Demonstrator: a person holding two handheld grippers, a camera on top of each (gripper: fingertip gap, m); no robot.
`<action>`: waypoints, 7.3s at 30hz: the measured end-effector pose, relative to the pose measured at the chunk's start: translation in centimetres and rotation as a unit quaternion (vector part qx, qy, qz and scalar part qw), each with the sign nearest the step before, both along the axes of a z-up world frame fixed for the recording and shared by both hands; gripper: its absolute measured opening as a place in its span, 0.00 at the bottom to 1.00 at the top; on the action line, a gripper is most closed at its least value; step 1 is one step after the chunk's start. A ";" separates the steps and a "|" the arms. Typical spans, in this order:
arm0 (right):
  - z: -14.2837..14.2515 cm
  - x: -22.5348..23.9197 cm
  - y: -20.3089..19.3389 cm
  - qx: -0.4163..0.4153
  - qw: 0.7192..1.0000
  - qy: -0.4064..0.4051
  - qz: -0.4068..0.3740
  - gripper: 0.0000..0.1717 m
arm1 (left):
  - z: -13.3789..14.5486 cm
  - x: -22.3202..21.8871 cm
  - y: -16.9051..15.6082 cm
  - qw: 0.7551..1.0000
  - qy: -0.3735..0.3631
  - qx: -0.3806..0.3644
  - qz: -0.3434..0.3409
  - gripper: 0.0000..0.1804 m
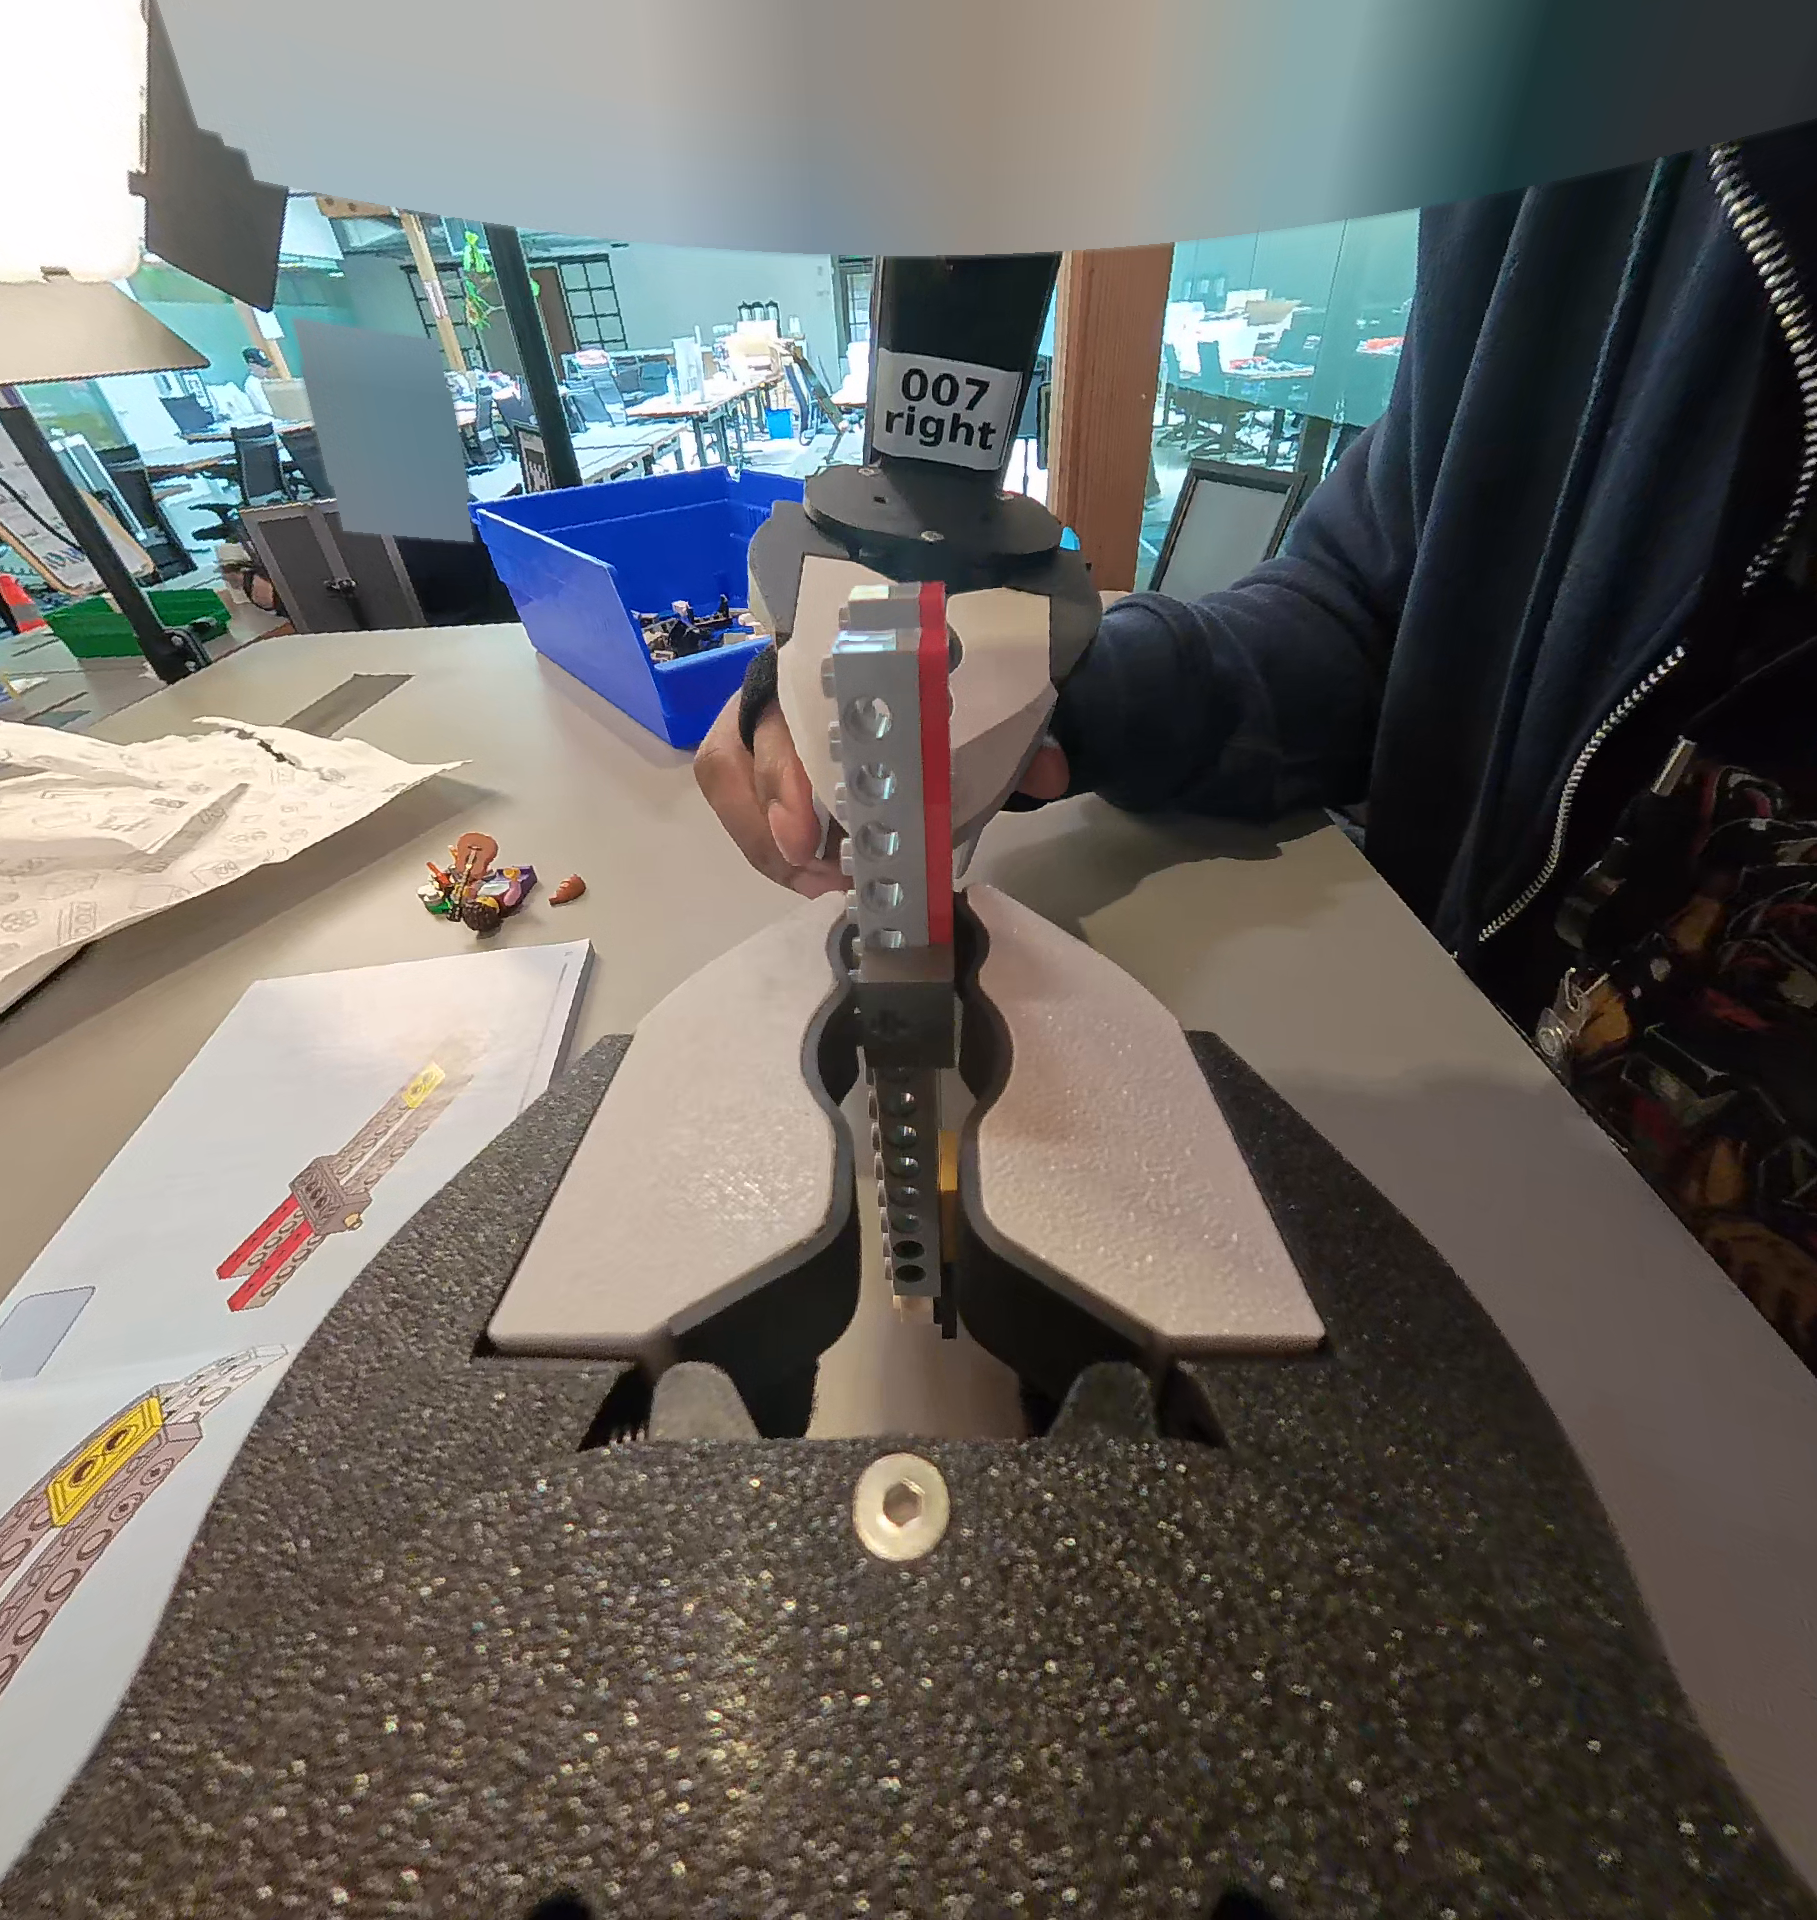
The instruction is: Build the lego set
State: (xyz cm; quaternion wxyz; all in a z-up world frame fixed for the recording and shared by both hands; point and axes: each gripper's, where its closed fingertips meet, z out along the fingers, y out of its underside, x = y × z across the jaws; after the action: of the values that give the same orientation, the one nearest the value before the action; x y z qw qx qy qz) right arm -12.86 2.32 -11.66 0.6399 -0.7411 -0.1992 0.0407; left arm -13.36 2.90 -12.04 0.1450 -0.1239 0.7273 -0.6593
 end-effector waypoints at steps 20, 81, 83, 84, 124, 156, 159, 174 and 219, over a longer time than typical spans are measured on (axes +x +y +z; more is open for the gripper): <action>-0.6 -0.2 0.2 -0.012 1.000 -0.015 0.003 0.02 | -0.5 -0.2 -0.3 1.000 0.010 0.008 -0.007 0.08; -6.8 7.2 -22.5 -0.283 0.867 -0.102 -0.398 0.16 | 0.0 1.8 7.9 0.973 0.031 -0.050 0.225 0.40; -7.4 7.5 -25.3 -0.293 0.861 -0.045 -0.414 0.16 | -0.2 1.8 7.9 0.973 0.034 -0.045 0.224 0.39; -7.5 7.7 -26.0 -0.290 0.860 -0.025 -0.418 0.15 | -0.2 1.8 7.8 0.973 0.034 -0.048 0.222 0.39; -1.9 1.1 5.0 -0.147 0.836 0.506 -0.150 0.03 | -2.1 1.4 3.4 0.904 -0.229 0.229 0.279 0.16; 5.0 5.1 1.3 0.102 0.947 0.060 -0.299 0.45 | 1.6 0.5 5.1 0.972 -0.072 -0.022 0.221 0.08; 5.5 4.8 1.6 0.095 0.952 -0.060 -0.283 0.48 | 1.6 -0.2 4.2 0.986 0.012 -0.083 0.143 0.08; -0.1 2.6 5.1 0.073 0.960 -0.204 -0.179 0.22 | 3.7 0.2 5.5 0.946 0.151 -0.283 0.035 0.08; 1.1 0.7 3.3 0.122 0.950 -0.233 -0.170 0.03 | 1.8 1.6 1.5 0.856 0.294 -0.416 0.085 0.08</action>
State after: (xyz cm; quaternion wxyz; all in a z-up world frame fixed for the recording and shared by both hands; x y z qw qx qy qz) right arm -12.19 5.58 -10.61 0.6588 -0.6689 -0.2172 -0.2672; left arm -11.81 4.36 -10.27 -0.0850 -0.4219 0.3806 -0.8185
